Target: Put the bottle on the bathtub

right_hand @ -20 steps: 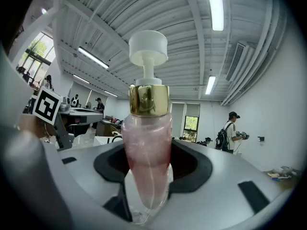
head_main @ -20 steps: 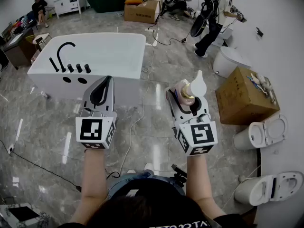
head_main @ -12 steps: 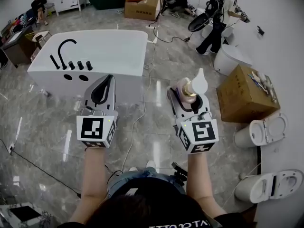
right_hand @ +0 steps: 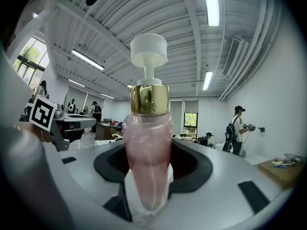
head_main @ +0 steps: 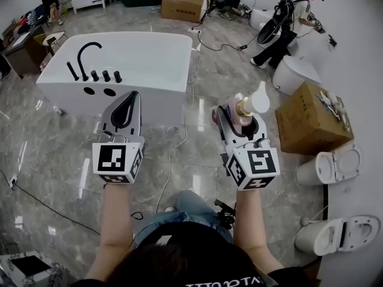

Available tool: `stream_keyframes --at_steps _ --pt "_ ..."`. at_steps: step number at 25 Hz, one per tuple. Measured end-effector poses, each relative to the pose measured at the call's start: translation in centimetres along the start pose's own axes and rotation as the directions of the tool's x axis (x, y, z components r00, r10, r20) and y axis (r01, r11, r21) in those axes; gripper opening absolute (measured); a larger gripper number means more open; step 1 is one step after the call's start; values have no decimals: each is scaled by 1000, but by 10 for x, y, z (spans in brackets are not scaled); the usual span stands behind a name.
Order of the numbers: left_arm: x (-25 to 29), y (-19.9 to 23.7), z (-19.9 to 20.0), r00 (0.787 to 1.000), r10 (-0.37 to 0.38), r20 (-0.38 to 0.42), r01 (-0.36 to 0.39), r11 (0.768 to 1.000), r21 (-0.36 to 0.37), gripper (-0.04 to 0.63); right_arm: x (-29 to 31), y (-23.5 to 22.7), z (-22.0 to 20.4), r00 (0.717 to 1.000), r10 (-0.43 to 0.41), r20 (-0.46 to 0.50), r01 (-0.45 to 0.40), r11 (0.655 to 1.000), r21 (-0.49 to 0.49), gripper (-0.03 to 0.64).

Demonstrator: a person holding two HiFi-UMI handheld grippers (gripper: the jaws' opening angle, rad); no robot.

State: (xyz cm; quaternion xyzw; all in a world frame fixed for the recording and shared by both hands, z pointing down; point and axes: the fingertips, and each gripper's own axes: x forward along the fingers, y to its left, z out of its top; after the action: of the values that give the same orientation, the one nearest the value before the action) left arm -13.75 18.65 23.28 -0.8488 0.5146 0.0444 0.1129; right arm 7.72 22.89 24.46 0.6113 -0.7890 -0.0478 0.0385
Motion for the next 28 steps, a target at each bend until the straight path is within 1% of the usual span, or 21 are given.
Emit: stream_keyframes --at_steps 6,12,19,28 --pt "20 13 -15 1000 7 -19 -7 1000 -7 12 30 -1 -9 1000 22 -16 -22 1000 5 229" --pt "68 24 -32 1000 2 -28 -3 1000 -9 12 79 -20 -20 999 38 -32 -38 999 8 229" --pt "147 46 -52 999 5 -41 -5 1000 -2 12 158 -56 -31 998 48 -41 -47 998 29 229" --pt "272 77 -88 997 7 -82 -8 1000 -15 12 281 -111 -49 993 80 -85 -76 996 51 229"
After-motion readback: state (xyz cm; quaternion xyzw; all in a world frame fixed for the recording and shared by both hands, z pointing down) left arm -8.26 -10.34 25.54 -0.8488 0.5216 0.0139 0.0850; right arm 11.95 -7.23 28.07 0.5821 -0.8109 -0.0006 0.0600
